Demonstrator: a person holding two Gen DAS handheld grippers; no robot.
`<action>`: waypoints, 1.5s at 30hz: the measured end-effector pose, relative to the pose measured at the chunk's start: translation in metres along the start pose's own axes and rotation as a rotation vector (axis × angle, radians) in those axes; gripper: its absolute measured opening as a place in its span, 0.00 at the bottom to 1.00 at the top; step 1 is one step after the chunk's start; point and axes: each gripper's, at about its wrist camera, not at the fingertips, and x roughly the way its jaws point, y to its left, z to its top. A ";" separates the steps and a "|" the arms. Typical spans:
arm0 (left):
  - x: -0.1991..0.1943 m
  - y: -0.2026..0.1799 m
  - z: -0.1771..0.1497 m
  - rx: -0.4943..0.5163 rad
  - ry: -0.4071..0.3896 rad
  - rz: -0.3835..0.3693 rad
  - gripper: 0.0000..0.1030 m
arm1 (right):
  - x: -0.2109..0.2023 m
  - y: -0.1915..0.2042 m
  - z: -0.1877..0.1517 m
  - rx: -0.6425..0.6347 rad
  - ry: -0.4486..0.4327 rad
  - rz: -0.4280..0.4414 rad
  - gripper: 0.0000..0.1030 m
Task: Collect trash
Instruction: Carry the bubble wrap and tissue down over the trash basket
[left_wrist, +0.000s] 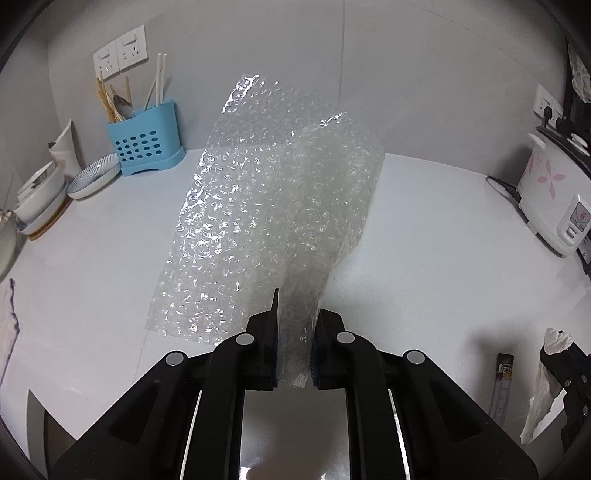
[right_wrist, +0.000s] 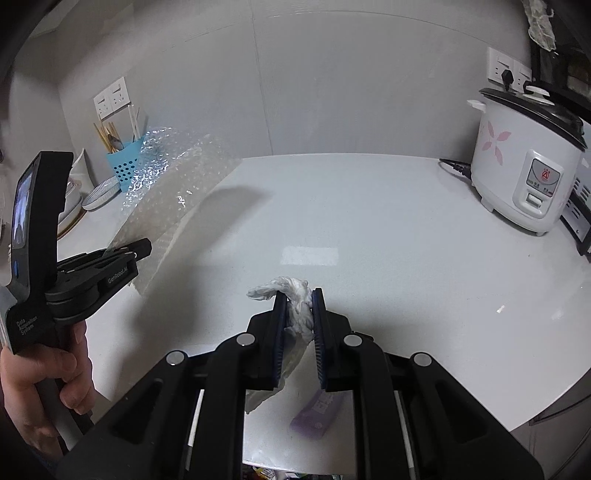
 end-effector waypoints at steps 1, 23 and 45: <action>-0.004 0.001 -0.001 -0.001 -0.006 -0.005 0.10 | -0.003 0.001 -0.001 -0.002 -0.004 0.001 0.13; -0.112 -0.001 -0.061 -0.006 -0.109 -0.084 0.10 | -0.076 0.019 -0.038 -0.057 -0.097 -0.016 0.13; -0.173 0.002 -0.185 -0.042 -0.193 -0.163 0.10 | -0.139 0.039 -0.134 -0.102 -0.192 -0.019 0.13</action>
